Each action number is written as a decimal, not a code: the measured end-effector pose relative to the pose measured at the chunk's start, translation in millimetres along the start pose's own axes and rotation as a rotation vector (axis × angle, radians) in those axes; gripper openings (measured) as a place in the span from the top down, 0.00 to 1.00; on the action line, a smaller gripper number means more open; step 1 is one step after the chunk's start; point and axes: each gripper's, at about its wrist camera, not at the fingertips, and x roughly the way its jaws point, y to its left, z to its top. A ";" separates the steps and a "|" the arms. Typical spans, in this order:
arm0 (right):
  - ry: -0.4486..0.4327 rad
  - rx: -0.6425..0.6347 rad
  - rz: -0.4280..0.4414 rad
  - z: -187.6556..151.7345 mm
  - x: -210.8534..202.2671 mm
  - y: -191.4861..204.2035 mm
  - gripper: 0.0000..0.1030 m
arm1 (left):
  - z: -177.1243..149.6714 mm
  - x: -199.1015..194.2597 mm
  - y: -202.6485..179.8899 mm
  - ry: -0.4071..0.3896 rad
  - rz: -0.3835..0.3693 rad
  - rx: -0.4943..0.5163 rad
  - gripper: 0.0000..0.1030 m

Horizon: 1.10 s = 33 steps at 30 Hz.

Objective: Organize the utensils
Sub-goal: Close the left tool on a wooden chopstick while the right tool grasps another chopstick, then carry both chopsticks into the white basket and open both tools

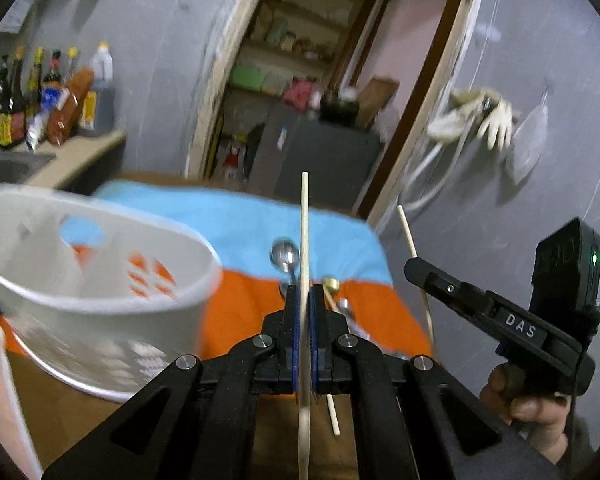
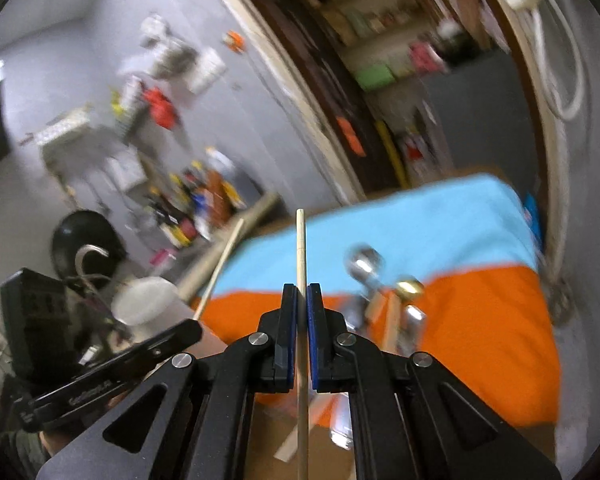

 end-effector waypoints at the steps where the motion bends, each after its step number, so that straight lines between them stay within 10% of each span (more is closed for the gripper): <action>1: -0.026 -0.009 0.020 3.2 0.8 9.2 0.97 | 6.5 -8.5 2.8 -0.024 0.000 -0.002 0.98; 15: -0.352 -0.169 0.200 45.5 63.8 126.1 0.97 | 80.6 -78.1 119.8 -0.388 0.115 -0.117 0.98; 33: -0.471 -0.322 0.034 -4.9 104.1 129.4 0.97 | 42.0 -79.8 166.3 -0.611 0.268 -0.089 0.98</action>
